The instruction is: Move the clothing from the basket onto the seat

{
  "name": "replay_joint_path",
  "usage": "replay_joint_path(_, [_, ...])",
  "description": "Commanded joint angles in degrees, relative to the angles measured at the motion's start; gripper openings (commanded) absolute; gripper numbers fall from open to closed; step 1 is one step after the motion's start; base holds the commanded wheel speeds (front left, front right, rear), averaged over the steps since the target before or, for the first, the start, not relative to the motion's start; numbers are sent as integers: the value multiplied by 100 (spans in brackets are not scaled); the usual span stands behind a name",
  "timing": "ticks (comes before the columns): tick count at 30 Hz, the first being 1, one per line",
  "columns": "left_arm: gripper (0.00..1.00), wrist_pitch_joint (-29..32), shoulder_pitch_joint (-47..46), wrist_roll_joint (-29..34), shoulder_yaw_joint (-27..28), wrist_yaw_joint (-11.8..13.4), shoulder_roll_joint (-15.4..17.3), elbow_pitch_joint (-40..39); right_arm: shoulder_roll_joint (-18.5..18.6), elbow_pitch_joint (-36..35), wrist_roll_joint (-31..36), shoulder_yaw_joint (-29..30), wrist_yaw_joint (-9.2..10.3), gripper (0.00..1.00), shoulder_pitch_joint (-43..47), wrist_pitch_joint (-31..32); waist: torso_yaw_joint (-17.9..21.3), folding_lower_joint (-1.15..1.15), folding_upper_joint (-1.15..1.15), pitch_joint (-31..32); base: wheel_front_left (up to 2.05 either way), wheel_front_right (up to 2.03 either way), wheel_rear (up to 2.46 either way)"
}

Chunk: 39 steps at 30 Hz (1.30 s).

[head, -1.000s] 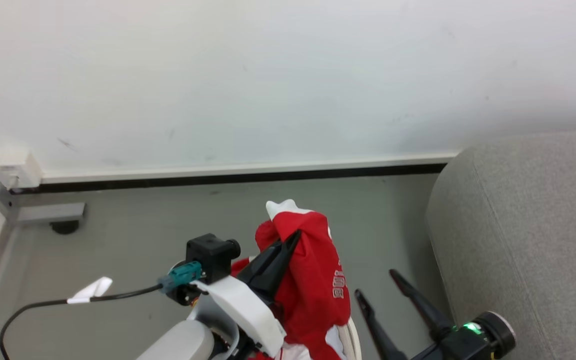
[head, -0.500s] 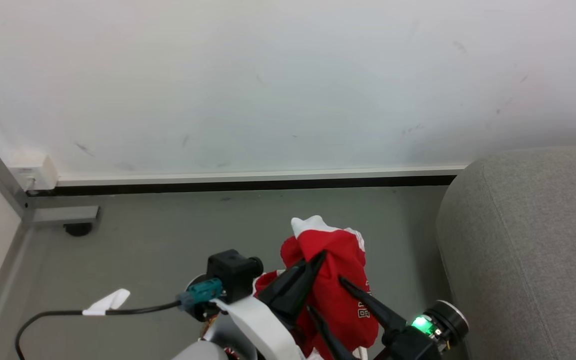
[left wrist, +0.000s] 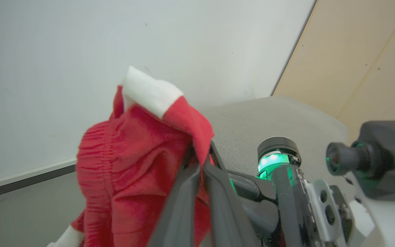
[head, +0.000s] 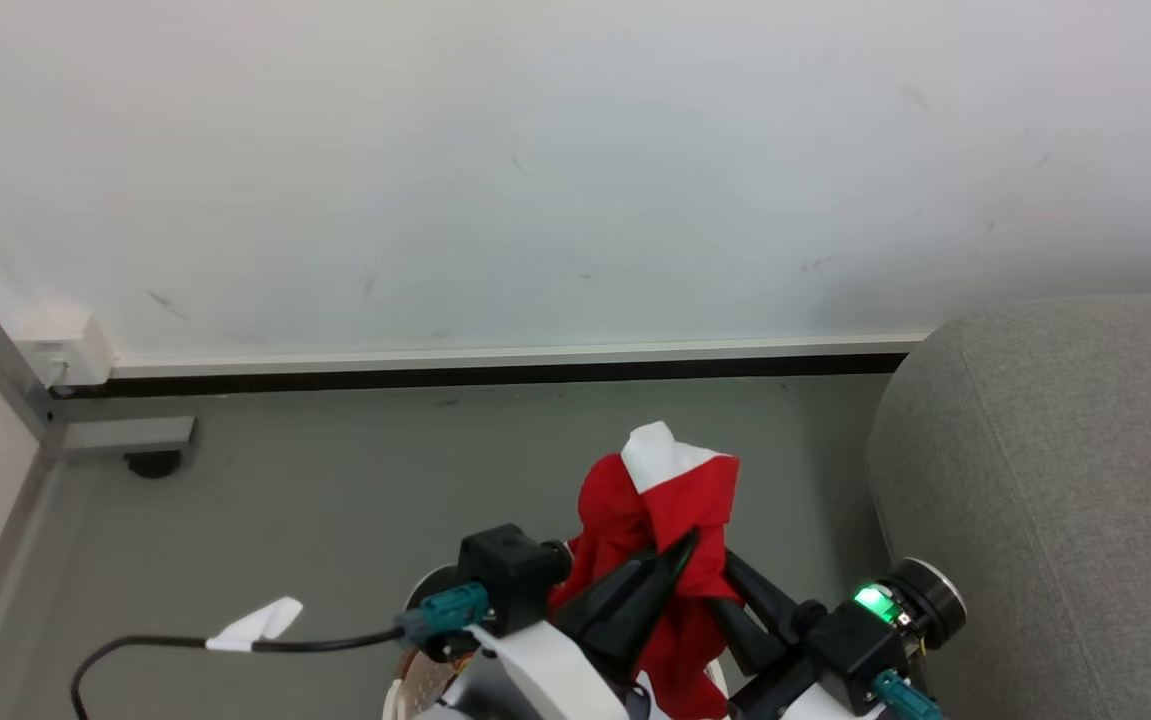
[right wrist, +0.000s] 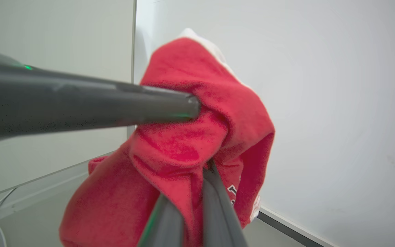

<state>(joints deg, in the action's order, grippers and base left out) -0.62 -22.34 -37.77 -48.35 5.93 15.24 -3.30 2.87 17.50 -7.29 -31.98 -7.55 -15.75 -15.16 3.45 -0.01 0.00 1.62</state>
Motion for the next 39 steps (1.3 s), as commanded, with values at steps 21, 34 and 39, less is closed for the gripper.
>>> replay_joint_path(21, [100, -1056, 486, 340, 214, 172, 290, 483, 7, -709, -311, 1052, 12, 0, 418, -1, 1121, 1, 0, -235, 0, 0, 0])
replay_joint_path(34, [100, -1078, 352, 487, -85, 71, 148, 479, 5, -852, -146, 1504, 12, 0, 432, -1, 2412, 1, 0, -470, 0, 0, 0])
replay_joint_path(39, [100, -1016, 222, 588, -210, 5, 106, 495, 3, -962, -16, 1729, 12, 0, 476, -1, 2705, 1, 0, -695, 0, 0, 0])
